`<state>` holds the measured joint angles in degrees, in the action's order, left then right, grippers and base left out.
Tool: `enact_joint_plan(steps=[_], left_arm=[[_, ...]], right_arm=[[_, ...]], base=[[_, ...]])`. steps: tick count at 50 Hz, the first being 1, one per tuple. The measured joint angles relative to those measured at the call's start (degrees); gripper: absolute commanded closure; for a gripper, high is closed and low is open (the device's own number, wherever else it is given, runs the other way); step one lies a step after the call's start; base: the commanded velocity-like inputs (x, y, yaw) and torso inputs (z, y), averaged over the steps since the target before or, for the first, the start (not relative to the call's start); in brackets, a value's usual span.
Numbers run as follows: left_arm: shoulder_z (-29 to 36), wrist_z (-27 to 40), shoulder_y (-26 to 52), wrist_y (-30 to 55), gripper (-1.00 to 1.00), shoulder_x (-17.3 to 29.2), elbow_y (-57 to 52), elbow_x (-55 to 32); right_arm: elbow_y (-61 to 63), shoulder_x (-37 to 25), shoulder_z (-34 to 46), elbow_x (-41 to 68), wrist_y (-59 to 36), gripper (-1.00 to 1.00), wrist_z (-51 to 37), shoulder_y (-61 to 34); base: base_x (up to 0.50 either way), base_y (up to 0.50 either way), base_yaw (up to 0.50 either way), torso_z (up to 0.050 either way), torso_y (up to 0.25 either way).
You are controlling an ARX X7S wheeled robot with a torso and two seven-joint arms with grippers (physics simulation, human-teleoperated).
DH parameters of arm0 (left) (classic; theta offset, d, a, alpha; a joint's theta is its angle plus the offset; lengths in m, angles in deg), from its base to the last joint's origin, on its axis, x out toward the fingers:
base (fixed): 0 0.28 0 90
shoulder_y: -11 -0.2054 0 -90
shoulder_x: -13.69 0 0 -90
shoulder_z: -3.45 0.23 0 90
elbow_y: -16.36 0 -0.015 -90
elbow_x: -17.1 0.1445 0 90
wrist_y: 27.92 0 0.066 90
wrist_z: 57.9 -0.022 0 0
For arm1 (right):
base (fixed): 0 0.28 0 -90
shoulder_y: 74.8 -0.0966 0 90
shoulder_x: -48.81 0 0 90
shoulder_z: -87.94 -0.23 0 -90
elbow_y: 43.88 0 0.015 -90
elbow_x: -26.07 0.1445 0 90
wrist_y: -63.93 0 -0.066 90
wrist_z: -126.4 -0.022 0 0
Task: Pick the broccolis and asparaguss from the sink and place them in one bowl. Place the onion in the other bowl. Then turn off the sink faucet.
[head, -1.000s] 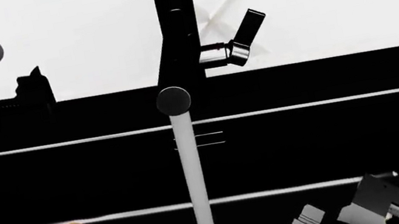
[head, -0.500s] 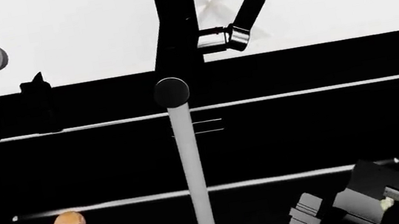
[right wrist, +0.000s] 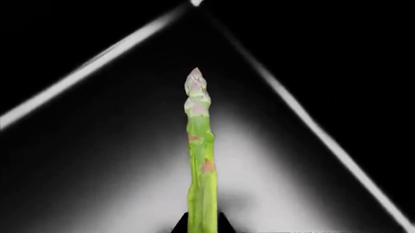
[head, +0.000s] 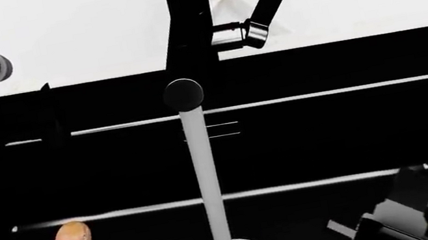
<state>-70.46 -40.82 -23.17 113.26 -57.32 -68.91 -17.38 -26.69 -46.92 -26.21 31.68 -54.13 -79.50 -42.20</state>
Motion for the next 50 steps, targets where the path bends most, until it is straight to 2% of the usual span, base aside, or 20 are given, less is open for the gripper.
enact_joint_plan(steps=[7,18,31,35,41,46,50], left_arm=[[0.0,0.0,-0.1,0.1,-1.00,0.0,0.1,-0.2],[-0.1,0.3,-0.4,0.8,-1.00,0.4,-0.4,-0.7],[-0.3,0.8,-1.0,1.5,-1.00,0.7,-1.1,-1.4],[-0.5,0.9,-1.3,1.8,-1.00,0.8,-1.5,-1.7],[-0.7,1.1,-1.7,2.3,-1.00,0.9,-1.9,-2.2],[-0.9,1.2,-1.9,2.6,-1.00,1.1,-2.3,-2.6],[-1.1,1.4,-2.2,3.0,-1.00,1.3,-3.0,-3.0]], right_arm=[[11.8,1.1,0.4,3.1,-6.4,1.00,-0.5,4.8],[39.8,2.4,4.5,7.0,-26.2,1.00,-2.0,12.4],[63.1,2.3,8.0,12.9,-48.5,1.00,-3.4,11.9],[66.9,0.3,8.6,23.8,-52.9,1.00,-10.7,11.4],[69.8,-5.3,11.6,50.1,-56.8,1.00,-28.7,10.0],[71.7,-11.0,16.7,71.5,-56.8,1.00,-42.1,7.6],[72.7,-16.3,21.3,85.4,-55.7,1.00,-48.9,4.1]], base=[[0.00,0.00,0.00,0.000,-0.001],[0.00,0.00,0.00,0.000,0.000],[0.00,0.00,0.00,0.000,0.000],[0.00,0.00,0.00,0.000,0.000],[0.00,0.00,0.00,0.000,0.000],[0.00,0.00,0.00,0.000,0.000],[0.00,0.00,0.00,0.000,0.000]])
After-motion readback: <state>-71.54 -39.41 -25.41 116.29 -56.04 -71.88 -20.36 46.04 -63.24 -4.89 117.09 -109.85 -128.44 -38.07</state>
